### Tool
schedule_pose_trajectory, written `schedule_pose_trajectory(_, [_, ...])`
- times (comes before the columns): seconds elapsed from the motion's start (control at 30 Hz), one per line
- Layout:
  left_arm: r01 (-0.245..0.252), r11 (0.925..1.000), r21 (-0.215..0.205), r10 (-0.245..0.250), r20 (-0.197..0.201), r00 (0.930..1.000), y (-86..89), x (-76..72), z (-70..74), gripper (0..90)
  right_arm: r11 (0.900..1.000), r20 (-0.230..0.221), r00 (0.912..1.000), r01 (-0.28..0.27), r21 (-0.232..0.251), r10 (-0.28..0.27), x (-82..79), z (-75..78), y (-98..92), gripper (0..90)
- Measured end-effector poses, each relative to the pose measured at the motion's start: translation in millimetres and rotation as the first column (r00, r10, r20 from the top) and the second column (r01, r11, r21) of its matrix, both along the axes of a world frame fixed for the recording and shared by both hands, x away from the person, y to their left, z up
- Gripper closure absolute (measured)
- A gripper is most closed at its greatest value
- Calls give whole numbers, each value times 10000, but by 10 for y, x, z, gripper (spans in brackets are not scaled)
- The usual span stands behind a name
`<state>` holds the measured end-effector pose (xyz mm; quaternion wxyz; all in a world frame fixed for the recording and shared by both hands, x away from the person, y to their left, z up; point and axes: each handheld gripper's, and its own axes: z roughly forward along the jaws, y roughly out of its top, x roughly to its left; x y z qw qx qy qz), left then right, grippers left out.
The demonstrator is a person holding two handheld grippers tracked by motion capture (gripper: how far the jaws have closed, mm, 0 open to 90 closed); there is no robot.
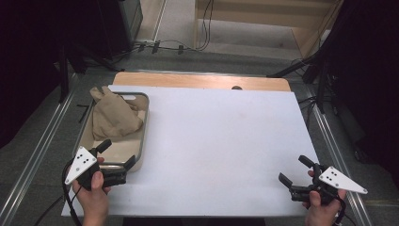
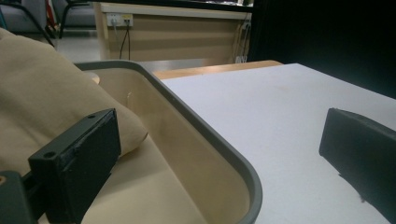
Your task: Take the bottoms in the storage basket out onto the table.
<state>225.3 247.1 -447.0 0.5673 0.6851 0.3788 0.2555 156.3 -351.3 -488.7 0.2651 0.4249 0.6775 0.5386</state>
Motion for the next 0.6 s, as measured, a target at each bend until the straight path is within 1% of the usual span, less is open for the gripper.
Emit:
schedule_pose_trajectory(0.1, [36,10000,11,-36,40,10000,-13,-10,41,0,10000,-41,10000,-45,-67,44,-6,3,21,0])
schedule_pose_trajectory(0.17, [101,9999,53,-101,91,9999,-57,-28,123,0,9999,10,9999,-148,-41,148,-17,14,35,0])
schedule_pose_trajectory(0.2, [101,9999,53,-101,91,9999,-57,-28,123,0,9998,12,9998,-185,-32,185,-25,21,42,0])
schedule_pose_trajectory(0.23, [210,9997,77,-211,131,9997,-84,-29,179,0,9998,26,9998,-217,-50,217,-31,27,50,0])
schedule_pose_trajectory(0.3, [259,9996,113,-260,117,9996,-94,-24,205,0,9996,76,9997,-240,-115,241,-31,33,53,0])
schedule_pose_trajectory(0.37, [234,9996,173,-235,92,9997,-110,-9,243,0,9997,78,9998,-206,-133,207,-34,47,59,0])
schedule_pose_trajectory(0.4, [216,9996,188,-218,95,9997,-106,2,276,0,9999,72,9999,-95,-104,95,-31,46,55,0])
schedule_pose_trajectory(0.43, [178,9997,176,-179,95,9998,-96,7,290,0,9999,65,9999,-135,-13,135,-24,39,53,0])
schedule_pose_trajectory(0.5, [130,9999,109,-131,90,9999,-83,15,301,0,9999,62,9998,-170,19,170,-16,33,52,0])
schedule_pose_trajectory(0.53, [2,10000,15,-2,-25,10000,-55,40,322,0,9998,-11,9998,-185,-49,185,-7,27,61,0])
schedule_pose_trajectory(0.57, [2,10000,15,-2,-25,10000,-55,40,322,0,9998,-11,9998,-185,-49,185,-7,27,61,0])
schedule_pose_trajectory(0.6, [-70,10000,43,71,-157,9999,-34,75,353,0,9996,2,9997,-261,-63,261,-3,33,73,0])
